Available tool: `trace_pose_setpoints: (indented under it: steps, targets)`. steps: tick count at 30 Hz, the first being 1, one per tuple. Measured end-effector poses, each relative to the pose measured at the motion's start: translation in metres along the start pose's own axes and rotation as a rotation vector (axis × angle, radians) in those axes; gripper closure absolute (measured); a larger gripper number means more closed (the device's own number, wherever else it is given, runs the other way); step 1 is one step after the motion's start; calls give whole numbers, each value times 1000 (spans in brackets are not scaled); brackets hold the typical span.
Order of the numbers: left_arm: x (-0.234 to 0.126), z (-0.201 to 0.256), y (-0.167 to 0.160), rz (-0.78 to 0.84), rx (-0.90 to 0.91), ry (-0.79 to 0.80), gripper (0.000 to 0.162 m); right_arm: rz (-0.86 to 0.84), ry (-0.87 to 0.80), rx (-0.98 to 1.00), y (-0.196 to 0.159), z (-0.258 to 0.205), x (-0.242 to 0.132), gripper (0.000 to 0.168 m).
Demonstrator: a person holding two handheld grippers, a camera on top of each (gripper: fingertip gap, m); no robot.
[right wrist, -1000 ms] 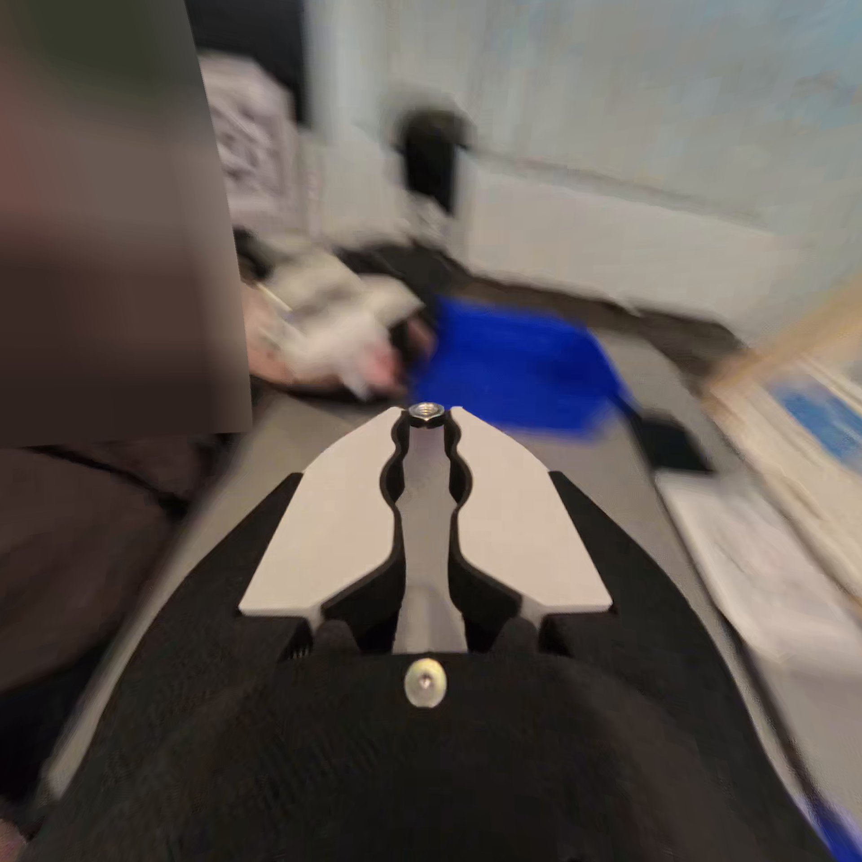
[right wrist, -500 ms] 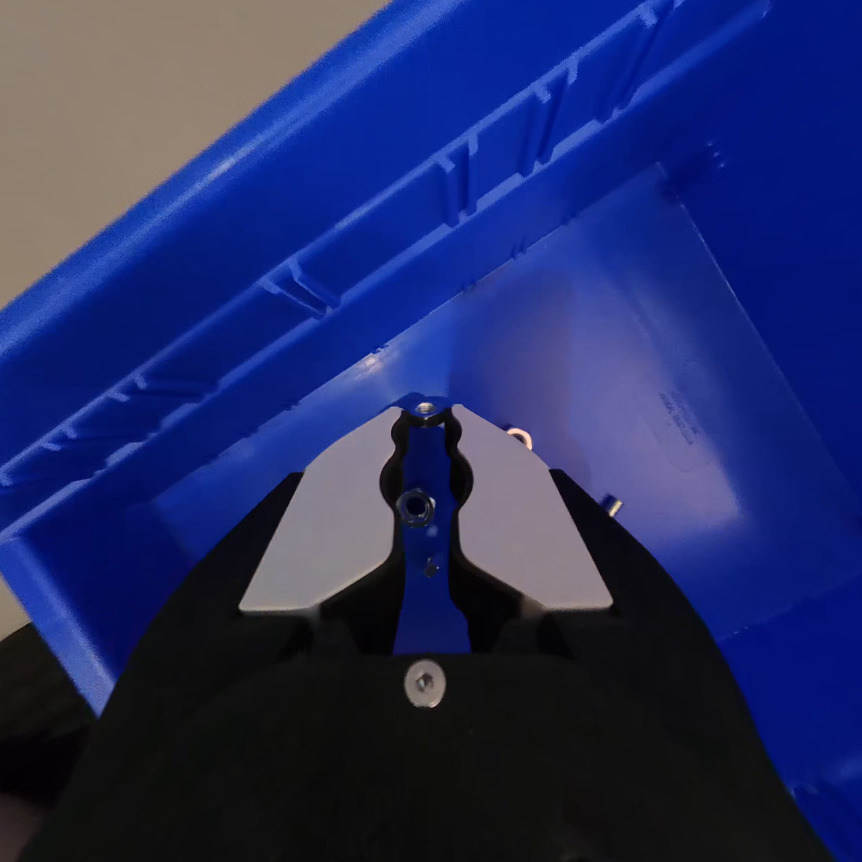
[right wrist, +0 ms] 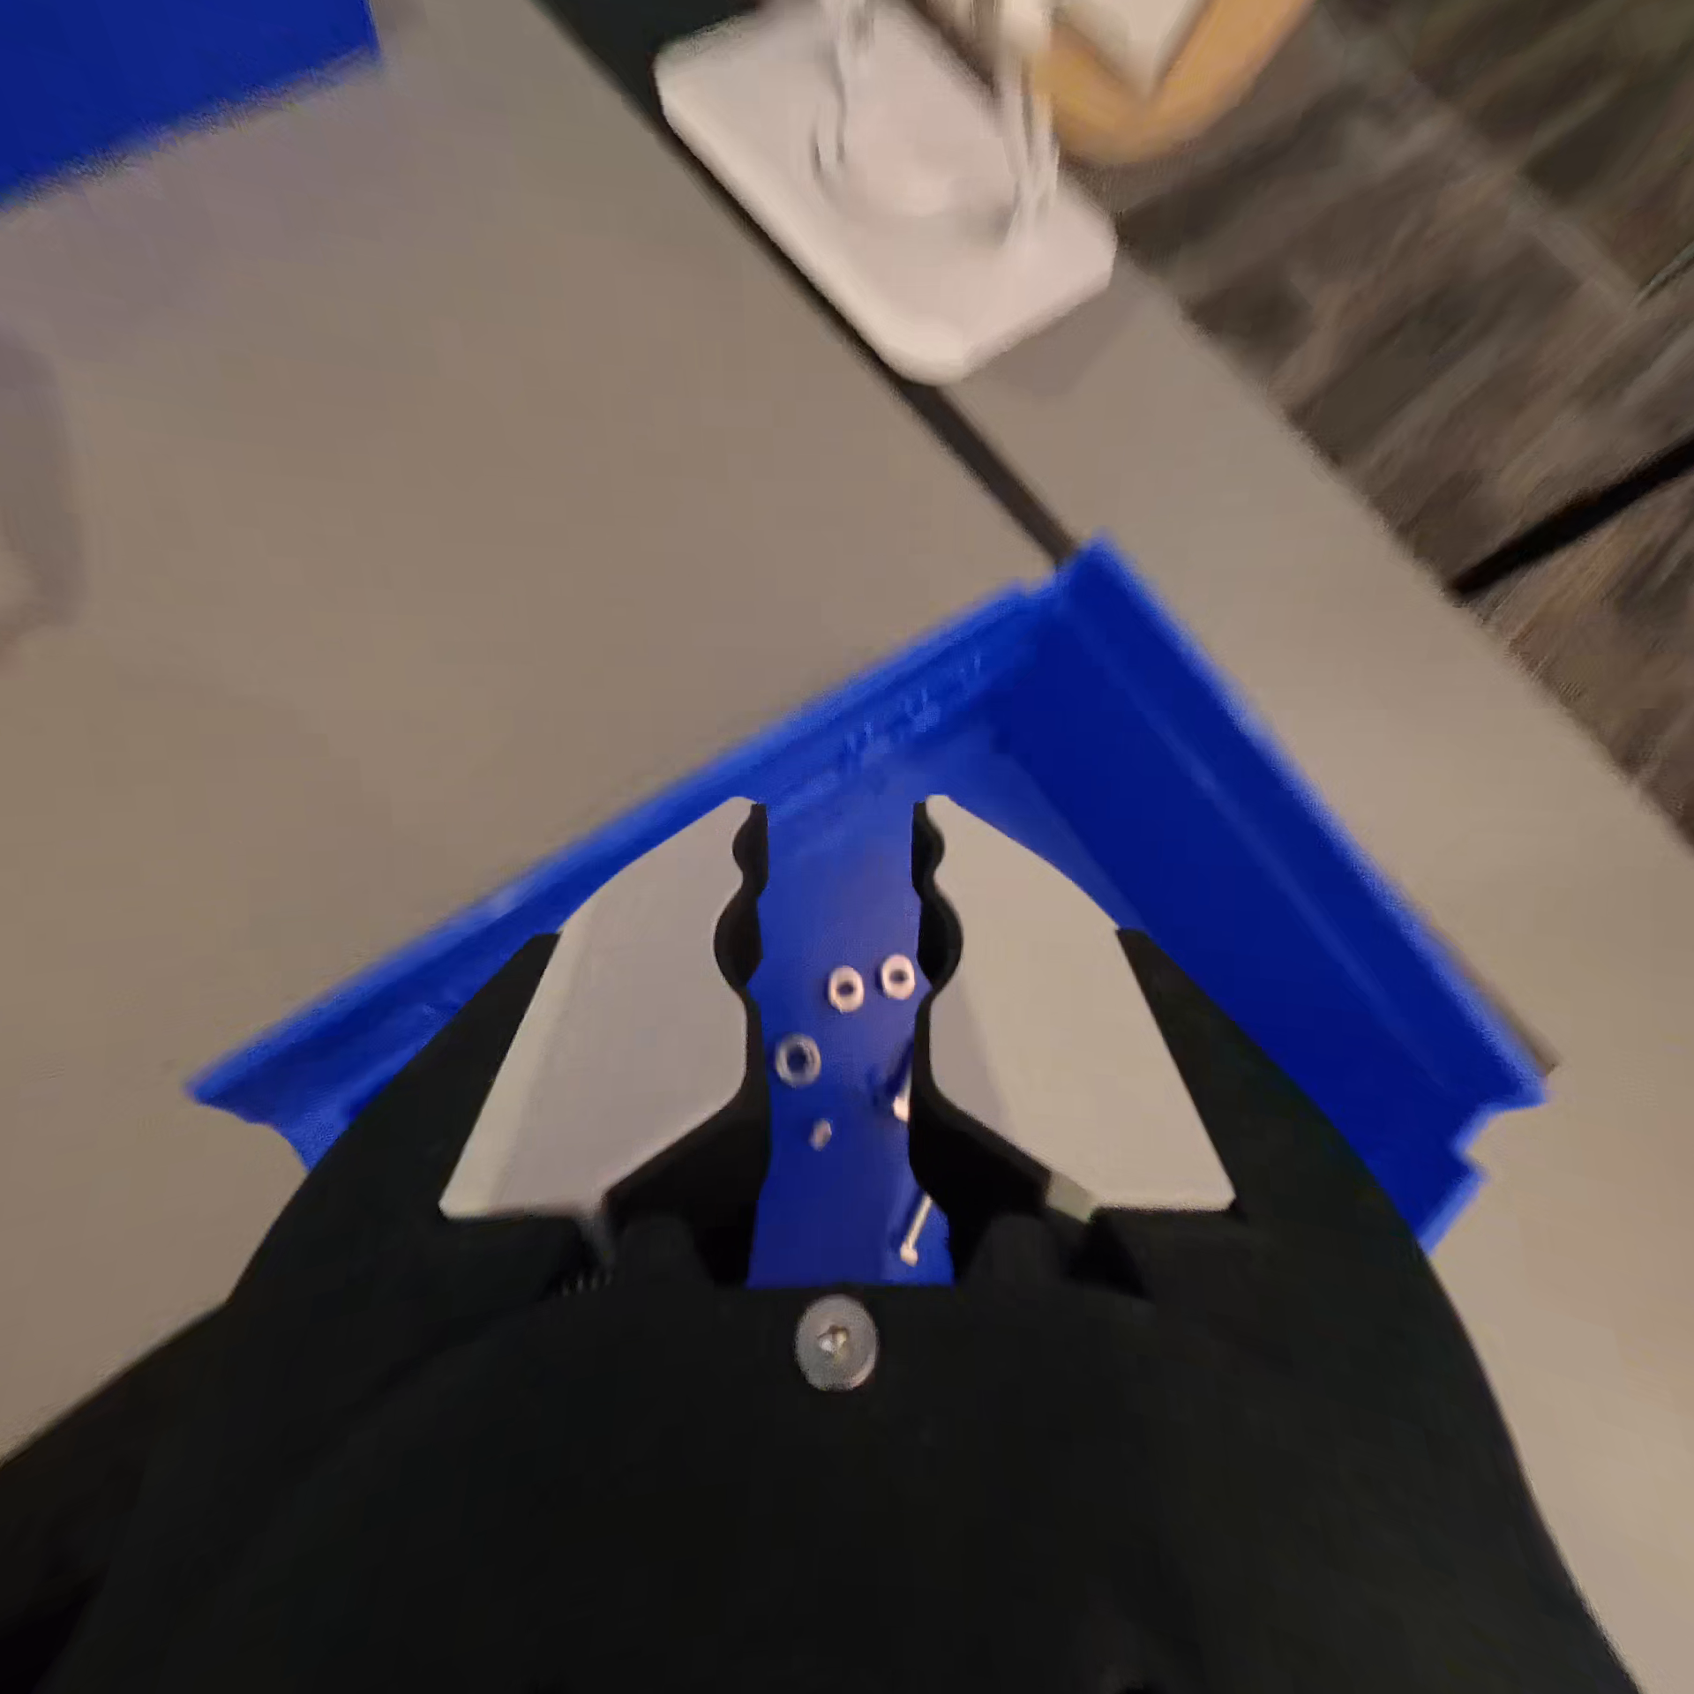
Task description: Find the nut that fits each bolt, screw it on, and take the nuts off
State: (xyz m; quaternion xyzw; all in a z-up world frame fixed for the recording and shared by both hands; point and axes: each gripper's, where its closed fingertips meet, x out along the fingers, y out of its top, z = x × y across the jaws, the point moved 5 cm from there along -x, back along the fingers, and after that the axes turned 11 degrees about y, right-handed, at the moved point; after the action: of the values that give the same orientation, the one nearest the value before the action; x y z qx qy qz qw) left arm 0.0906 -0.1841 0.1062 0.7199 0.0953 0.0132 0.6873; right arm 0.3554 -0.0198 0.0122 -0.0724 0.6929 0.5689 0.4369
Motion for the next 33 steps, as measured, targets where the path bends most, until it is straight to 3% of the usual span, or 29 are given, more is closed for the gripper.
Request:
trace_pose_setpoints:
  steps: [3,7,9,12,17,19,21,26,28,31,33]
  targets:
    - [6,-13,-8,-29,-22,84,148,221,30,-103,54,-40,-25,144]
    - [8,-24,-14,-24,-81,114,148,556,257,-110,117,-104,-39,152]
    - [8,-26,-14,-13,-94,120,148,706,469,-196,136,-145,-45,152]
    - [4,-29,-11,18,-101,136,148,749,706,-242,148,-189,-42,145]
    - [1,-27,-6,35,-91,133,148,721,713,-208,152,-199,-18,144]
    - [1,-26,-6,31,-84,129,148,721,804,-193,151,-203,-15,145]
    - [2,-25,-6,34,-86,120,148,717,853,-184,150,-205,-13,156]
    - [3,-25,-5,55,-83,116,146,705,818,-209,149,-202,-14,160]
    - [1,-30,-3,69,-84,168,128,685,784,-195,147,-193,-22,160]
    - [-6,-35,1,67,-94,210,119,513,591,-117,122,-151,-40,160]
    - [-12,-37,4,60,-107,209,119,246,262,7,78,-98,-42,160]
